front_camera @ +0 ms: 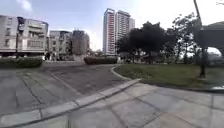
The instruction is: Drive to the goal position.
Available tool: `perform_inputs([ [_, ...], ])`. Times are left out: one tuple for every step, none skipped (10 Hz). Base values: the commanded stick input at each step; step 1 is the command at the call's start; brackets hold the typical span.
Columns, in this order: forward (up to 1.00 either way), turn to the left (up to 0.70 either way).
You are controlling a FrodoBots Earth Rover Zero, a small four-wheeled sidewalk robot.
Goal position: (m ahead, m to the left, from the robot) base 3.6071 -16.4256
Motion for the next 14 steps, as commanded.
perform_inputs([
  [-0.7,0.35],
  [-0.7,0.35],
  [-0.7,0.35],
  [-0.7,0.35],
  [-0.7,0.35],
  [-0.7,0.35],
  [-0.7,0.35],
  [-0.7,0.35],
  [-0.7,0.35],
  [-0.7,0.35],
  [-0.7,0.35],
  [-0.7,0.35],
  [-0.29,0.53],
  [0.0,0.31],
])
